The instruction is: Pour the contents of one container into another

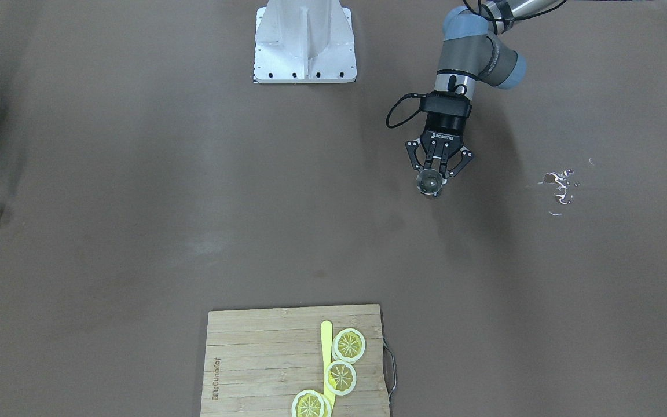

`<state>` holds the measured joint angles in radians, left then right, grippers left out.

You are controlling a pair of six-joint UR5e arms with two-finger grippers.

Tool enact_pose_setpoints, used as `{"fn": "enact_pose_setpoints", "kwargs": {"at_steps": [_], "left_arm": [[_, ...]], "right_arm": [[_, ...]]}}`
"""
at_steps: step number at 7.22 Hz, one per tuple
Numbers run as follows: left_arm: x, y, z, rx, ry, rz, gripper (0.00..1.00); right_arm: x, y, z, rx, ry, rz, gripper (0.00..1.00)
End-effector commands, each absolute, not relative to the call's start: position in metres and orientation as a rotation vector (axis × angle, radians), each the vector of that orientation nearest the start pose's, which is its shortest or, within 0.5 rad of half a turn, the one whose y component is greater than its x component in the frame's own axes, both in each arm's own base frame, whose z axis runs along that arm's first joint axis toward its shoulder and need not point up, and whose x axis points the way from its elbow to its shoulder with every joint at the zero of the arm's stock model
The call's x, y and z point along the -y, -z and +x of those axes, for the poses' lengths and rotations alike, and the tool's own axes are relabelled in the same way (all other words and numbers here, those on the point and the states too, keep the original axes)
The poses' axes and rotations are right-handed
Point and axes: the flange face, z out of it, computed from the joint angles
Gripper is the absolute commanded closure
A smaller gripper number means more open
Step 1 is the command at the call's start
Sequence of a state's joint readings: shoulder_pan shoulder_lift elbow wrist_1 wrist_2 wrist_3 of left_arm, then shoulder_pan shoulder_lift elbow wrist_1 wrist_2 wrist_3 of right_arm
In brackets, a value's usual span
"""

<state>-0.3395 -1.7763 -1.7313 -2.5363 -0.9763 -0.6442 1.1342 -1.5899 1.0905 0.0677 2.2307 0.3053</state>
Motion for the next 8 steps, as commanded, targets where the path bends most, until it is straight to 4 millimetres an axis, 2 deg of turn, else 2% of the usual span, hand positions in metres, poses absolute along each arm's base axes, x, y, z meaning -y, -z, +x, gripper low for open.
{"fn": "enact_pose_setpoints", "kwargs": {"at_steps": [1,3,4,6,8], "left_arm": [[0.356,-0.334,0.478,-0.818,-0.332,1.183,1.00],[0.366,-0.292,0.487,-0.858,-0.601,1.259,1.00],[0.370,-0.269,0.492,-0.900,-0.645,1.286,1.00],[0.397,-0.224,0.519,-0.963,-0.802,1.330,1.00],[0.435,-0.197,0.535,-1.030,-0.922,1.341,1.00]], "right_arm": [[0.446,-0.720,-0.128,0.943,0.485,0.809,0.00],[0.444,-0.721,-0.131,0.949,0.488,0.802,0.00],[0.440,-0.722,-0.133,0.960,0.497,0.807,0.00],[0.434,-0.726,-0.137,0.971,0.512,0.794,0.00],[0.432,-0.728,-0.141,0.974,0.519,0.787,0.02]]}}
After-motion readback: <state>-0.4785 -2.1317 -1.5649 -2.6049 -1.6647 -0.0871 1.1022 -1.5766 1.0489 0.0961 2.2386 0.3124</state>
